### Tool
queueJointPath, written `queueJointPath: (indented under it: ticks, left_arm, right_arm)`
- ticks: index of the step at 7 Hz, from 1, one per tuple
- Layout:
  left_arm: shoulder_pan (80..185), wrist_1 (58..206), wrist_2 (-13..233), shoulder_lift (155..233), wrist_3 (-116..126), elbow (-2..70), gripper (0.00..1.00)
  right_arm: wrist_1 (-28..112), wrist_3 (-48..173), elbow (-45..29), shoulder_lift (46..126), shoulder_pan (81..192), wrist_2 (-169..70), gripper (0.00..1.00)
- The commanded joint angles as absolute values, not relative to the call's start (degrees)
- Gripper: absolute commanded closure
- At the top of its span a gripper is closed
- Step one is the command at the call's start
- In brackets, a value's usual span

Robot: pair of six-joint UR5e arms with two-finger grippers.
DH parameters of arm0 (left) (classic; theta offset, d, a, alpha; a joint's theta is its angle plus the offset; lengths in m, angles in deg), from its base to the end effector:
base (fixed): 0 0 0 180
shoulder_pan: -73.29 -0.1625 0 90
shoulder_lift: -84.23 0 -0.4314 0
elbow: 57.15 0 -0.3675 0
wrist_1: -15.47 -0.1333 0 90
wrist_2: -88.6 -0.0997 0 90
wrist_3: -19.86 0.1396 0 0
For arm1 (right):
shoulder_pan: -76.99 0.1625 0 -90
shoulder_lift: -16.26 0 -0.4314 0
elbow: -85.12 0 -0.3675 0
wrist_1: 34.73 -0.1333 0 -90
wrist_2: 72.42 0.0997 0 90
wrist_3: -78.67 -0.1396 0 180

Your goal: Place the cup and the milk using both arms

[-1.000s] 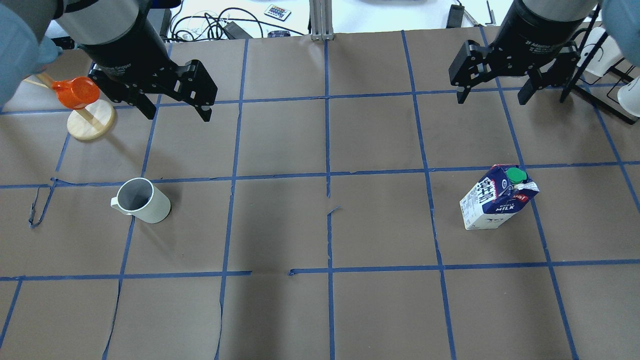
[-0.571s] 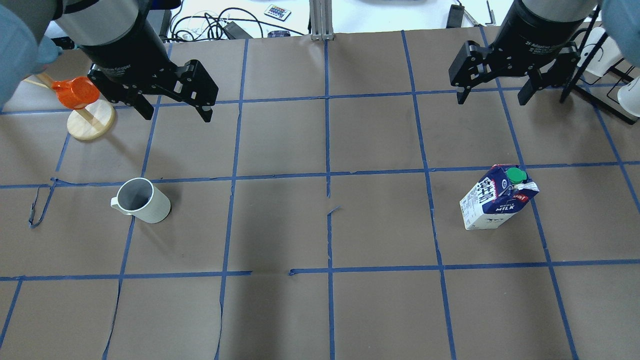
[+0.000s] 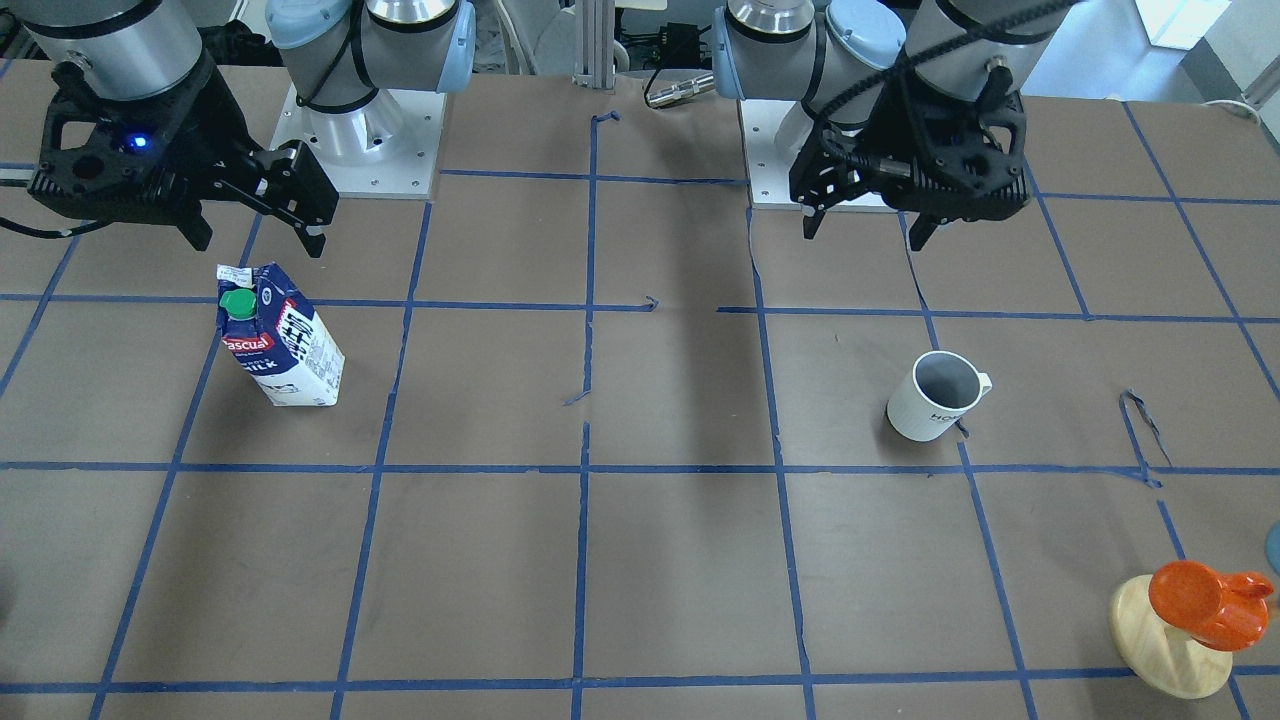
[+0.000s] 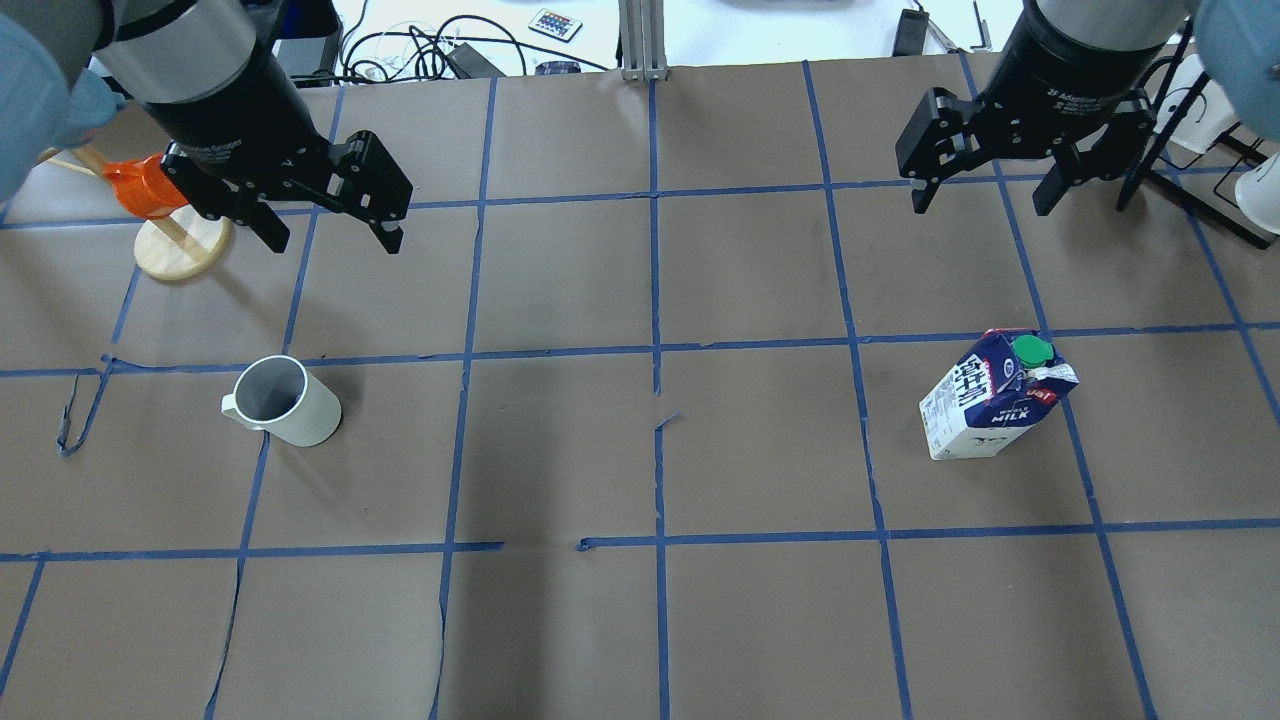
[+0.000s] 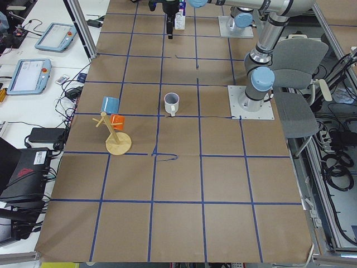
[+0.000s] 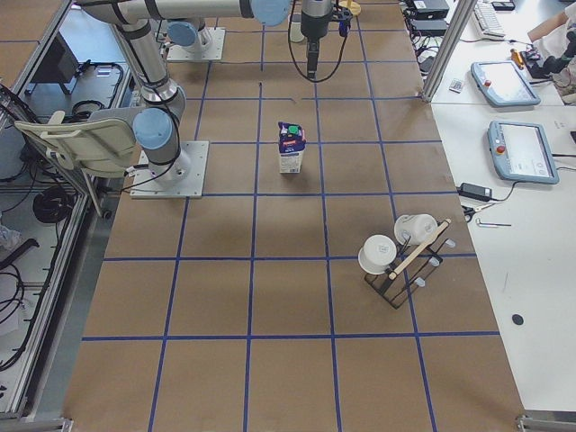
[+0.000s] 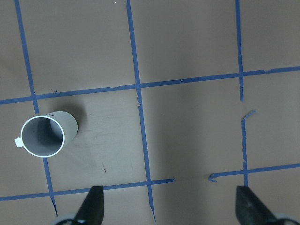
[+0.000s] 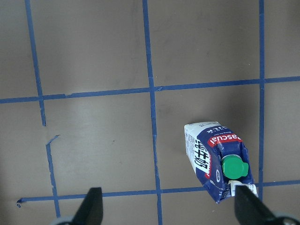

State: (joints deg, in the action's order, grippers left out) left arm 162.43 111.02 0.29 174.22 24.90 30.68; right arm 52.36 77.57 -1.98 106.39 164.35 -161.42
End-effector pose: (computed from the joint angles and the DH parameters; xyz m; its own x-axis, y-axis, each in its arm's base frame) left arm -0.1305 -0.4605 0.4627 -0.9969 0.0710 0.0345 0.0729 0.9958 0.0560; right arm 0.1141 -0.4718 0.4740 -0.9977 0.0652 -0.0175 0.0652 0.9979 -0.0018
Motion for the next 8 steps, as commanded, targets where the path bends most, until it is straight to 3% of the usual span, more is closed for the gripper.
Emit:
queueJointPath:
  ticks: [1, 5, 6, 8]
  left_arm:
    - [158.13, 105.43, -0.08, 175.54, 31.6, 38.52, 0.0]
    - [146.69, 88.83, -2.28, 179.66, 42.45, 54.26, 0.0]
    - [146.59, 86.68, -2.28, 180.55, 42.27, 56.12, 0.12]
    - [146.59, 84.66, -2.1, 183.01, 42.09, 56.41, 0.23]
  right_arm:
    - [52.37, 77.62, -1.98, 106.34, 164.35, -161.37, 0.0]
    - [53.15, 77.62, -2.68, 105.99, 164.35, -162.16, 0.0]
    - [52.29, 77.62, -3.12, 105.91, 164.35, -162.25, 0.0]
    - [52.37, 77.53, -3.74, 105.64, 164.35, -162.34, 0.0]
